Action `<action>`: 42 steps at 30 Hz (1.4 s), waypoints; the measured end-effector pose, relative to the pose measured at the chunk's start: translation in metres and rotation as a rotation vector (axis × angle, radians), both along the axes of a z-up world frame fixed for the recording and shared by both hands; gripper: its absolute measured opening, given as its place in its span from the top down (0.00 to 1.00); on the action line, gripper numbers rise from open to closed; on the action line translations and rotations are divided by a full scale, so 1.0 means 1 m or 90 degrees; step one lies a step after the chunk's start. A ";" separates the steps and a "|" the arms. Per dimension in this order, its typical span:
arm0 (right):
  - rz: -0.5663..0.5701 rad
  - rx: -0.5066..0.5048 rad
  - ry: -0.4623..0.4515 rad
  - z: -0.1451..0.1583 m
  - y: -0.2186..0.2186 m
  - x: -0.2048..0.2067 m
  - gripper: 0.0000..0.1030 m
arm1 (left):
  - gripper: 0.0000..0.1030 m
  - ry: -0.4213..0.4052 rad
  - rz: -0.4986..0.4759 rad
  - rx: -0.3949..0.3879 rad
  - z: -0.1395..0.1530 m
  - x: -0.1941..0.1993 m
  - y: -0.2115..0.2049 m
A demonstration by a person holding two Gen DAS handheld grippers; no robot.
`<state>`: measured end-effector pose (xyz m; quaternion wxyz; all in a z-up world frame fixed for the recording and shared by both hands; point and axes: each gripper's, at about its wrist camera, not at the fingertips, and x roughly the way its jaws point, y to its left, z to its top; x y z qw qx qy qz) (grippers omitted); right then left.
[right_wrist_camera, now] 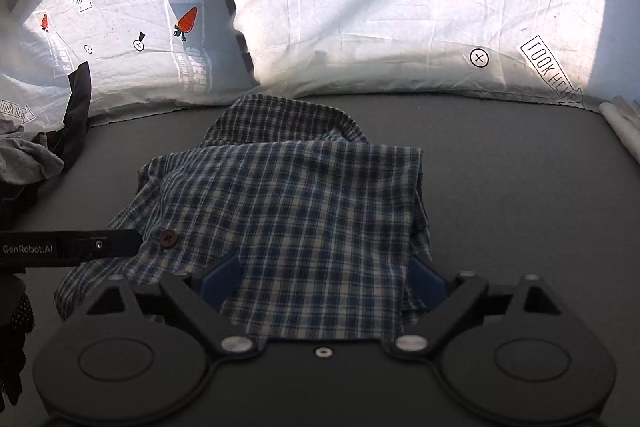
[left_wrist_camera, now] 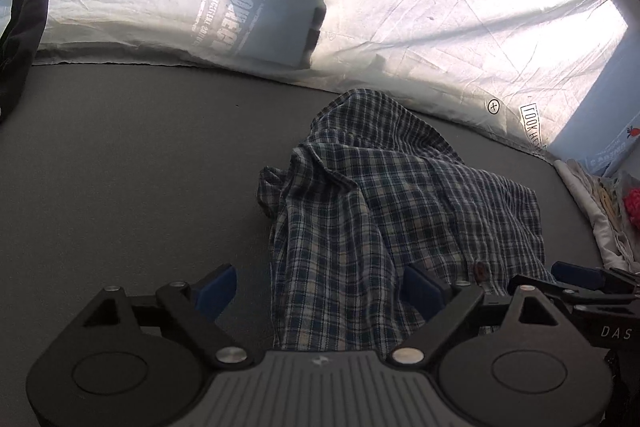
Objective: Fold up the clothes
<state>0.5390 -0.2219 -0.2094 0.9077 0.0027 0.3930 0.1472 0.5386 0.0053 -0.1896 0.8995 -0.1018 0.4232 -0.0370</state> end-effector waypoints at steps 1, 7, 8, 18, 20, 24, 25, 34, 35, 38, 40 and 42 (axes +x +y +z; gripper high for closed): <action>0.001 -0.019 -0.002 -0.004 0.003 0.002 0.10 | 0.12 0.004 0.000 0.012 -0.004 0.003 -0.001; -0.013 -0.039 -0.002 -0.020 0.001 0.033 0.08 | 0.11 -0.009 -0.029 0.074 -0.014 0.024 -0.003; -0.004 -0.043 -0.002 -0.022 0.001 0.039 0.08 | 0.11 -0.013 -0.039 0.081 -0.015 0.029 -0.003; 0.073 -0.034 0.019 -0.031 -0.001 0.097 0.01 | 0.20 -0.010 -0.097 0.020 -0.029 0.082 0.012; 0.083 -0.019 0.028 -0.033 -0.003 0.104 0.00 | 0.22 -0.010 -0.107 0.000 -0.031 0.088 0.013; 0.084 0.019 0.055 -0.036 -0.005 0.117 0.01 | 0.33 -0.026 -0.129 0.000 -0.032 0.092 0.009; 0.077 0.026 0.062 -0.036 -0.002 0.120 0.02 | 0.36 -0.028 -0.121 -0.003 -0.031 0.092 0.007; 0.060 0.011 0.049 -0.006 0.042 0.100 0.70 | 0.82 -0.058 -0.108 0.002 -0.001 0.072 -0.014; 0.060 -0.005 0.036 0.000 0.045 0.091 0.70 | 0.83 -0.071 -0.107 -0.004 0.009 0.063 -0.015; 0.031 0.004 0.003 0.023 0.039 0.058 0.71 | 0.84 -0.105 -0.084 -0.050 0.036 0.030 -0.015; 0.008 0.019 -0.022 0.040 0.031 0.033 0.72 | 0.84 -0.127 -0.075 -0.076 0.051 0.004 -0.018; -0.015 0.034 -0.047 0.056 0.022 0.007 0.72 | 0.84 -0.148 -0.069 -0.099 0.066 -0.023 -0.021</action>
